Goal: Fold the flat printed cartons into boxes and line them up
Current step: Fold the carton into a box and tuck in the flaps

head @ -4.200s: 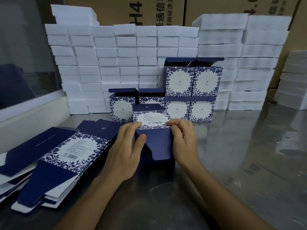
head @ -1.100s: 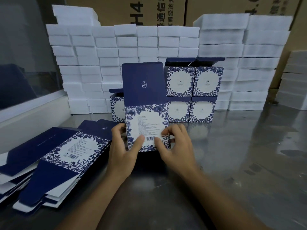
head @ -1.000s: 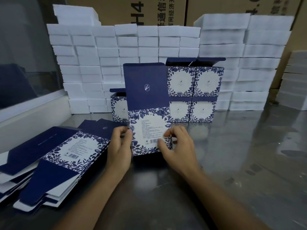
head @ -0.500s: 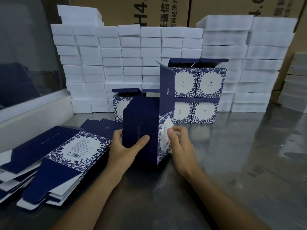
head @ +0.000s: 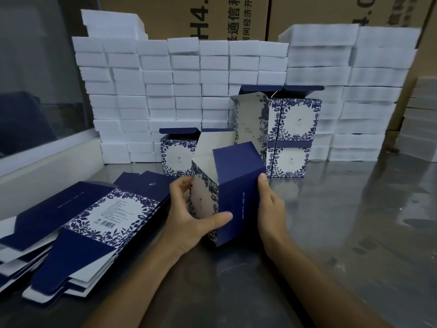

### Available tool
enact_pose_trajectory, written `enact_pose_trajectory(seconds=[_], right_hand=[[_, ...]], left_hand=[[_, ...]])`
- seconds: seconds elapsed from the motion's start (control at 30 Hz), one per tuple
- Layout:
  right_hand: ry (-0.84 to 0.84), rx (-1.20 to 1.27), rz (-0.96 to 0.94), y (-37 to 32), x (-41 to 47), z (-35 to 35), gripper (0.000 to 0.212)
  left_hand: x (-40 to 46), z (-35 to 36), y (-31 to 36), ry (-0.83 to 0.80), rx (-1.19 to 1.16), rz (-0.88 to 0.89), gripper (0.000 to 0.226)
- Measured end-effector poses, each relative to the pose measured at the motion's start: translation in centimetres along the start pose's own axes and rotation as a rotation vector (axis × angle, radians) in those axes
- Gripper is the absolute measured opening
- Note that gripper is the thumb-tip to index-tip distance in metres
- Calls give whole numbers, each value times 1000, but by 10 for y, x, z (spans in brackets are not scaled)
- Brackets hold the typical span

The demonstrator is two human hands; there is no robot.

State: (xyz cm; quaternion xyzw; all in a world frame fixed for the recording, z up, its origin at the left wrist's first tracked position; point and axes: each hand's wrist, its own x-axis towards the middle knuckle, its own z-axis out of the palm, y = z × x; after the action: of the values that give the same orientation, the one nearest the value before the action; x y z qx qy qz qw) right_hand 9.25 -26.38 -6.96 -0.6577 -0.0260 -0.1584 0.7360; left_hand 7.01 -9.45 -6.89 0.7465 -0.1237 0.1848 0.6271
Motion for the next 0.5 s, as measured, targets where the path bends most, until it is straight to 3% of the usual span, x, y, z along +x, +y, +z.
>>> enact_pose_trajectory(seconds=[0.2, 0.27, 0.33, 0.5], right_hand=[[9, -69, 9, 2, -4, 6, 65], [16, -119, -24, 3, -5, 10, 68], [-5, -151, -64, 3, -6, 12, 57], [-182, -227, -224, 3, -13, 18, 63]], left_hand=[[1, -2, -9, 177, 272, 135, 134], [1, -2, -9, 234, 352, 190, 138], [2, -1, -9, 284, 416, 253, 140], [3, -2, -9, 375, 587, 331, 139]])
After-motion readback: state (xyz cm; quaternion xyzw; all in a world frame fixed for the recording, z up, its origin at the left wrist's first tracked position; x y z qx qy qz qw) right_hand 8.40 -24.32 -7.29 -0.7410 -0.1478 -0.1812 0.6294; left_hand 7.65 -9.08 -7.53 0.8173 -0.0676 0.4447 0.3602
